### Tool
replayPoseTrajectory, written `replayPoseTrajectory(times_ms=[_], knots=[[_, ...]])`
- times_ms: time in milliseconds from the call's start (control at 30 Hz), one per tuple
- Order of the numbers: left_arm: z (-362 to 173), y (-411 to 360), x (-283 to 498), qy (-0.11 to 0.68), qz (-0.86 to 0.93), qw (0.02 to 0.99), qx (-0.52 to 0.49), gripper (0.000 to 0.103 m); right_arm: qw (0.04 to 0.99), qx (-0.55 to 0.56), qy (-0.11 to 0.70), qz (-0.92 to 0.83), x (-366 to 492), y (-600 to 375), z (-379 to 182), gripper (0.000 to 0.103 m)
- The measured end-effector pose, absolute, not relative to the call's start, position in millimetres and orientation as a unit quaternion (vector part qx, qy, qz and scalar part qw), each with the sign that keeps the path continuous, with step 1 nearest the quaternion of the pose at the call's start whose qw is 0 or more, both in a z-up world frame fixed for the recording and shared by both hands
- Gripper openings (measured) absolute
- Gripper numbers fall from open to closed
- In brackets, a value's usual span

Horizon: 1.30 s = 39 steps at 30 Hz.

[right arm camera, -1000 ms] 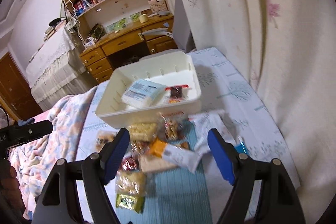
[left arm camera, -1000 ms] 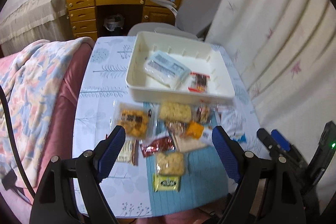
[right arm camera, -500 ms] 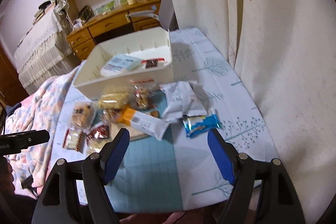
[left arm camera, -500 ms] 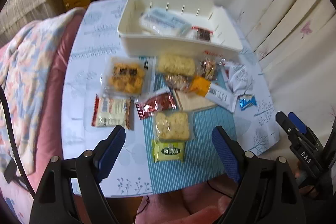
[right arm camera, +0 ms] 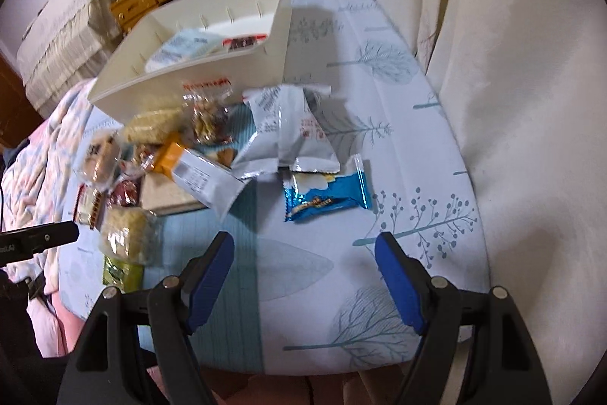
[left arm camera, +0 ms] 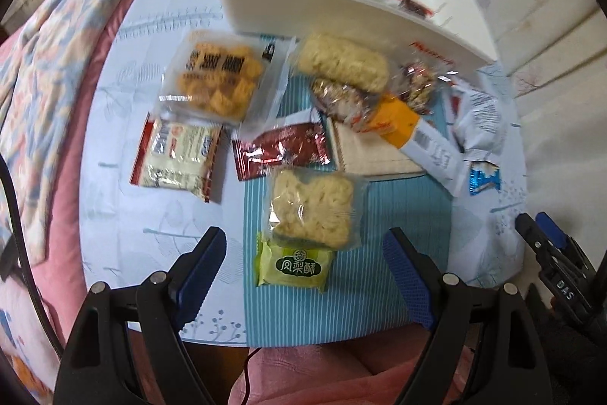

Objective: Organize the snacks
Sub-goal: 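Grasp the clear cracker bag with the left gripper while the right gripper grasps the blue wrapper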

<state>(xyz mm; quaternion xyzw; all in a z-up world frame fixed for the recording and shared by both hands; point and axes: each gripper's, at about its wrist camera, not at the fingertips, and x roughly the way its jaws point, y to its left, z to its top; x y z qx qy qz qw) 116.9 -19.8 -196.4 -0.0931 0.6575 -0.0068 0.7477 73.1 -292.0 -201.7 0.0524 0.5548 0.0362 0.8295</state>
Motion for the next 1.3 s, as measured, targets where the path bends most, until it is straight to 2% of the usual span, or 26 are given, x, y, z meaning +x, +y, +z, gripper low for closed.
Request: replayPoseTrajectory(times_ms=[267, 567, 700, 1133, 1300], knots=[[-238.7, -33.5, 127.5, 0.699, 0.045, 0.708, -0.086, 0.085, 0.798, 0.042, 0.596, 0.08, 107.9, -303.8, -224.0, 0.077], [-263.3, -46.4, 141.1, 0.717, 0.083, 0.688, -0.072, 0.085, 0.761, 0.004, 0.636, 0.127, 135.9, -301.3, -249.6, 0.077], [-270.6, -49.0, 149.3, 0.721, 0.094, 0.683, -0.071, 0.085, 0.753, -0.011, 0.643, 0.138, 143.4, -299.5, -258.4, 0.068], [-300.3, -36.8, 165.4, 0.73, 0.115, 0.663, -0.12, 0.086, 0.739, -0.042, 0.648, 0.179, 163.1, -290.8, -268.4, 0.065], [-305.7, -40.8, 158.7, 0.723, 0.114, 0.668, -0.132, 0.077, 0.738, -0.041, 0.646, 0.189, 169.8, -294.0, -269.5, 0.061]])
